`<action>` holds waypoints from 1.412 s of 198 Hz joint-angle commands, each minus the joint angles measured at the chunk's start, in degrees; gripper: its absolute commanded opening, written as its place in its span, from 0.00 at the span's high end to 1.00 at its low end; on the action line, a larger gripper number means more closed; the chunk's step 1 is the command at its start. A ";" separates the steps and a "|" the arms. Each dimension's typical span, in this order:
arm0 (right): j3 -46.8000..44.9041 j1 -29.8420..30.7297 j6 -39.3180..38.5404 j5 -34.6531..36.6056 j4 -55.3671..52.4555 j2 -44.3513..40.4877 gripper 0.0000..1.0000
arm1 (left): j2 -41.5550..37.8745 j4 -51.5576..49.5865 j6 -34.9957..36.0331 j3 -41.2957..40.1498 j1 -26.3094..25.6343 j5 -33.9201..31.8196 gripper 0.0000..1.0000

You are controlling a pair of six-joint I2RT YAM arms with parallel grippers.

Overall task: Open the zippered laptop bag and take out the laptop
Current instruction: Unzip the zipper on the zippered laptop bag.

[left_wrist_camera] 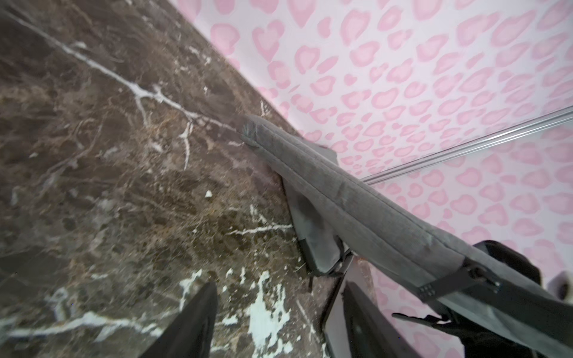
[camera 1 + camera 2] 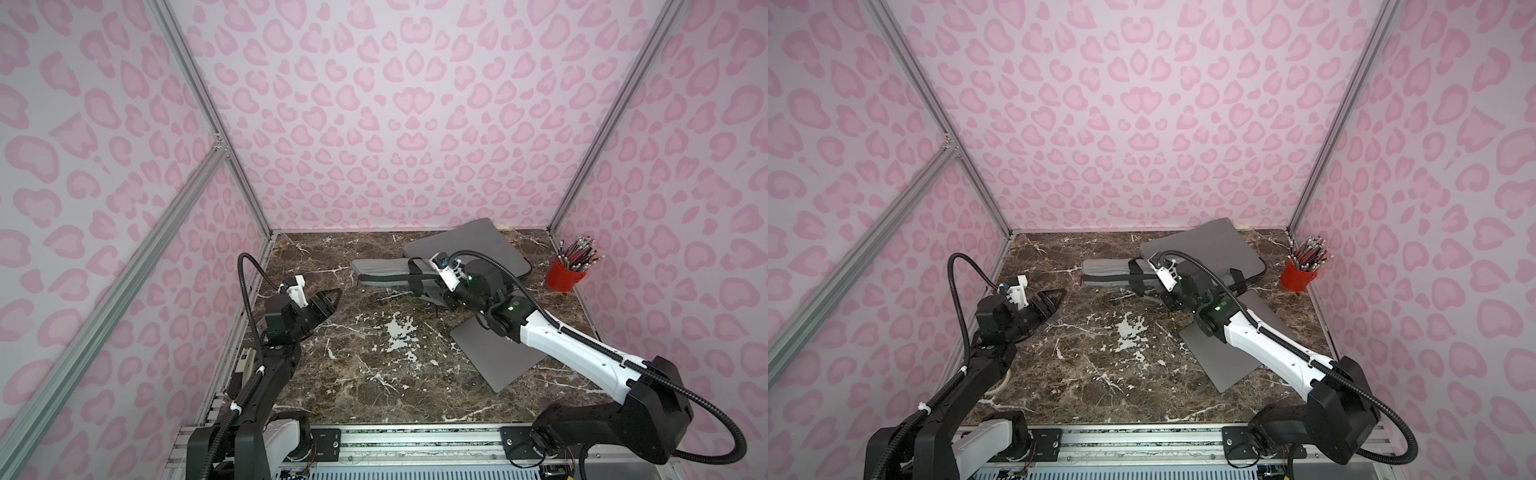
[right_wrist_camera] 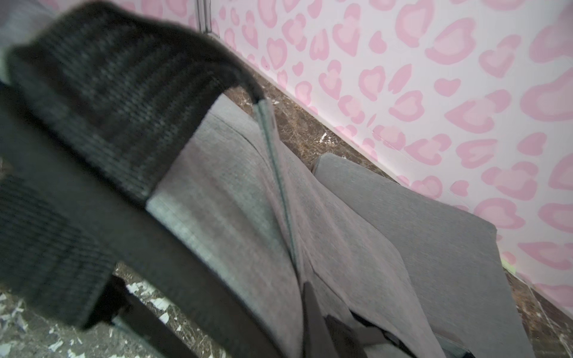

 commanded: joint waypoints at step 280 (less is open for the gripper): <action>-3.60 -9.72 12.61 -9.81 14.85 -4.26 1.00 | 26.99 41.92 -32.47 20.38 -17.26 -3.11 0.47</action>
